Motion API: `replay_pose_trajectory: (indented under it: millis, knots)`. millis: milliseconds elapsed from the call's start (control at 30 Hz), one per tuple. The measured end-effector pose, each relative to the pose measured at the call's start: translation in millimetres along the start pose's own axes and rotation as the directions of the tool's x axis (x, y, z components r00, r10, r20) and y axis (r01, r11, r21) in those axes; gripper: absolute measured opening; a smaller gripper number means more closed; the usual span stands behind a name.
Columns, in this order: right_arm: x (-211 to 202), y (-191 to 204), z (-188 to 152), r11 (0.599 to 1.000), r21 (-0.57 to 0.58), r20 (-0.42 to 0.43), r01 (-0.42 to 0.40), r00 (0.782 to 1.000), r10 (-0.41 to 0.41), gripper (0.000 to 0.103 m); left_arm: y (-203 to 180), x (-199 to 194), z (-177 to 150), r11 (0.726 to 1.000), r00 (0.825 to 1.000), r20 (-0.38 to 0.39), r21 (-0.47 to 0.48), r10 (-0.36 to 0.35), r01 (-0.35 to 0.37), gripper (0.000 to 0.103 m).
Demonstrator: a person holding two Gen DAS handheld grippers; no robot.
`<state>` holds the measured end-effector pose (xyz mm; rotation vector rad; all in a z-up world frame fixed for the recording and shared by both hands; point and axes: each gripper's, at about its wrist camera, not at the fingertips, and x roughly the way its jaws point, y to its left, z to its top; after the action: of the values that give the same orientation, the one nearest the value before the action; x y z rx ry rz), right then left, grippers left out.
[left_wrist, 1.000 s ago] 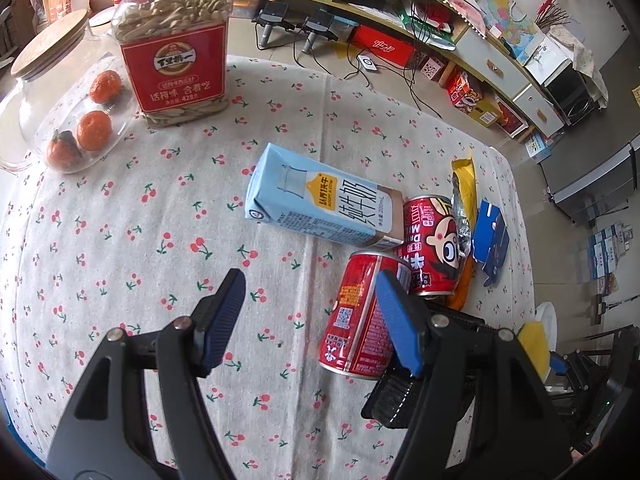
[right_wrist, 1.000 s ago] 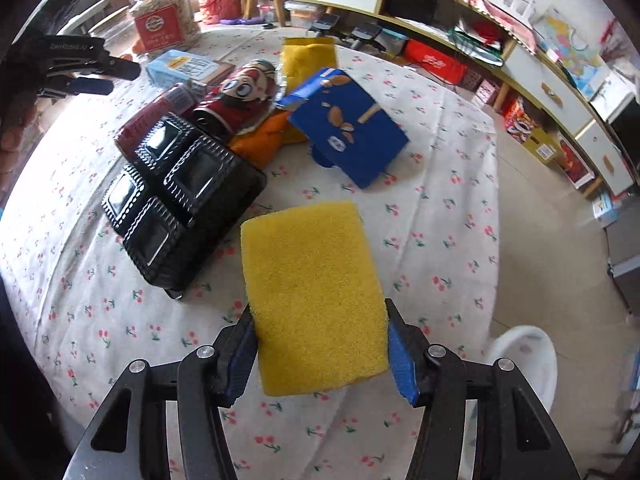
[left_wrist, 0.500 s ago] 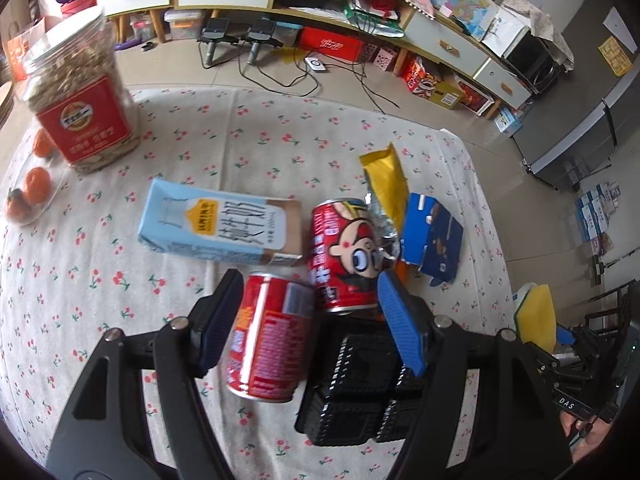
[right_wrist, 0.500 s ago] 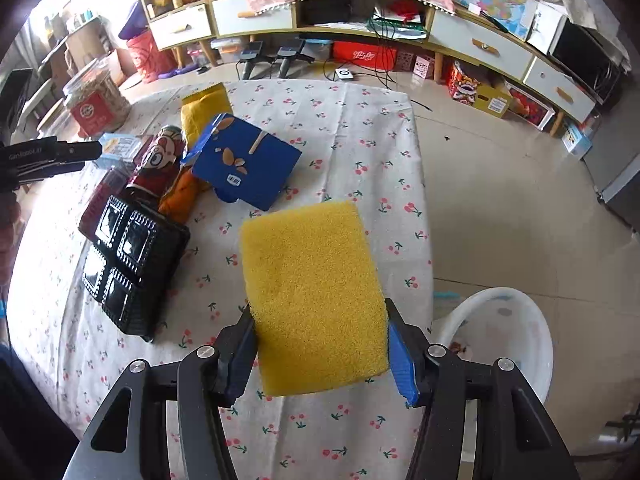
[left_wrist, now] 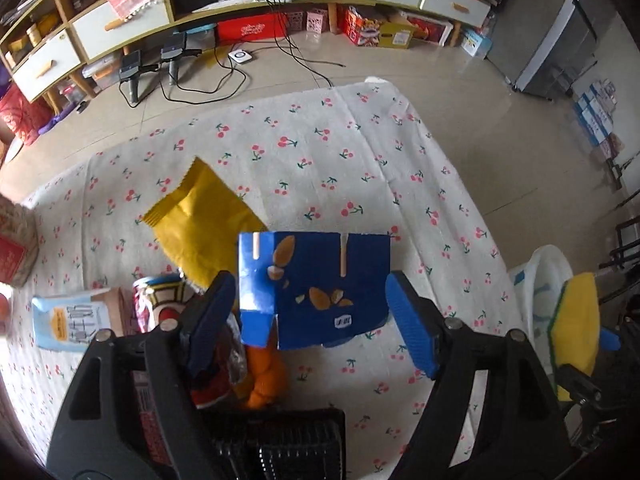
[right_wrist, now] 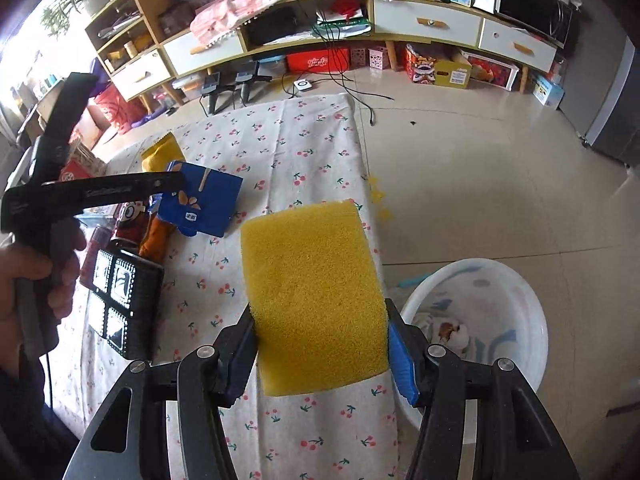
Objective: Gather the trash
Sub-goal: 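Grasp the blue folded box with the left tool while the right tool holds the sponge, then carry the blue box and sponge to the basin and release both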
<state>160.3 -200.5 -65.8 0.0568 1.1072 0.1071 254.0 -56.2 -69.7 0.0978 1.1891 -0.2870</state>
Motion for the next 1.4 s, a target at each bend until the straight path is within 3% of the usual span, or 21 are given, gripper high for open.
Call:
replay_pose_trajectory:
  millis: [67,133,200,367,667,700,1033,1400]
  knots:
    - [-1.4,-0.8,-0.1,1.000,-0.005,0.001,-0.007,1.000,0.007,0.058,1.3,15.8,1.6,1.000,0.997,-0.067,-0.001,0.025,-0.026,0.083]
    - [-3.7,-1.3,-0.8,1.000,-0.006,0.005,-0.012,1.000,0.012,0.058,6.4,24.0,0.2,0.999,0.995,-0.084,-0.020,0.045,-0.047,0.083]
    - [-5.7,-3.6,-1.4,1.000,-0.003,0.008,-0.018,1.000,0.018,0.058,7.7,27.1,-4.5,0.999,0.996,-0.090,-0.040,0.003,-0.006,0.082]
    - [-9.5,-9.5,-0.6,0.999,0.010,0.017,-0.032,0.999,0.032,0.058,10.3,20.1,-13.5,0.996,0.998,-0.051,-0.092,-0.021,0.016,0.041]
    - [-16.4,-14.0,-1.8,0.999,0.025,0.029,-0.043,0.999,0.043,0.058,9.3,6.2,-15.8,0.989,0.998,0.009,-0.129,-0.065,0.066,0.020]
    - [-17.4,-14.4,-2.3,0.999,0.026,0.030,-0.045,0.999,0.044,0.058,9.9,3.8,-17.1,0.988,0.997,0.021,-0.134,-0.070,0.072,0.008]
    - [-24.8,-24.3,-5.7,0.997,0.066,0.046,-0.047,0.998,0.044,0.058,7.6,-28.3,-24.8,0.971,0.986,0.112,-0.191,-0.122,0.142,0.005]
    - [-38.2,-56.9,-10.8,0.985,0.166,0.072,-0.040,0.997,0.028,0.058,-38.5,-76.5,-28.2,0.965,0.957,0.202,-0.117,-0.207,0.233,0.003]
